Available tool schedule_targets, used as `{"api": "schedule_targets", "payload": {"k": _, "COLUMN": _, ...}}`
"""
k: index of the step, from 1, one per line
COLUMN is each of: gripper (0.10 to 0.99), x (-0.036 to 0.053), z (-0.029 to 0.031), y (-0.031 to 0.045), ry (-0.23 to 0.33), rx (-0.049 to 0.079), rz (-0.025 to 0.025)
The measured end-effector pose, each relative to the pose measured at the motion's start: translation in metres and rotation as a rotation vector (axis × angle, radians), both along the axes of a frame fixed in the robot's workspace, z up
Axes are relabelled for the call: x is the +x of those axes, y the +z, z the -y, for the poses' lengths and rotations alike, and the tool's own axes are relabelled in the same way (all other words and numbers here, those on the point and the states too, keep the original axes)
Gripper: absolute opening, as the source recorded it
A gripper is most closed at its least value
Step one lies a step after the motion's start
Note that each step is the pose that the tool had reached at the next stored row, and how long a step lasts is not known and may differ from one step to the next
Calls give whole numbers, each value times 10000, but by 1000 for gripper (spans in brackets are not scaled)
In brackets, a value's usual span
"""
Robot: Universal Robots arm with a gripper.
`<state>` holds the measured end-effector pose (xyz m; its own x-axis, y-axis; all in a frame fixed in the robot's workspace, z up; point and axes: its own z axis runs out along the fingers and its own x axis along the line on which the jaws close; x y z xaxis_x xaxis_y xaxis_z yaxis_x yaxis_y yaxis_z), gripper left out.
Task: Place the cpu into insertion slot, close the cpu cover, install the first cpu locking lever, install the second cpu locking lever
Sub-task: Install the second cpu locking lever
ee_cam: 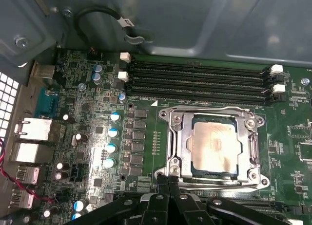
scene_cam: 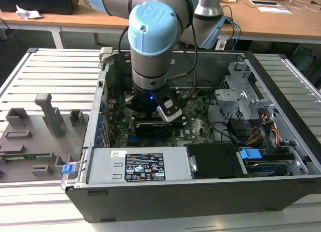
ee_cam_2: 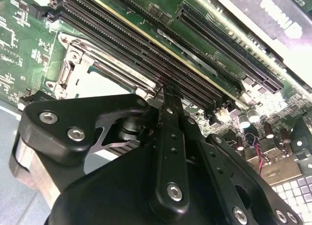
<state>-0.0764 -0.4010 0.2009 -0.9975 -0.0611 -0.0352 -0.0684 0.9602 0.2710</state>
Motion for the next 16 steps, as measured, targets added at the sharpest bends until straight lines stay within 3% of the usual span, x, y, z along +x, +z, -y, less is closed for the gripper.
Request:
{"api": "schedule_targets", "payload": {"k": 11, "gripper": 106, "x": -40, "z": 0, "y": -64, "ry": -1, "rx": 325, "rz": 3}}
{"api": "schedule_targets", "payload": {"k": 16, "gripper": 106, "x": -74, "z": 10, "y": -47, "ry": 1, "rx": 337, "rz": 2}}
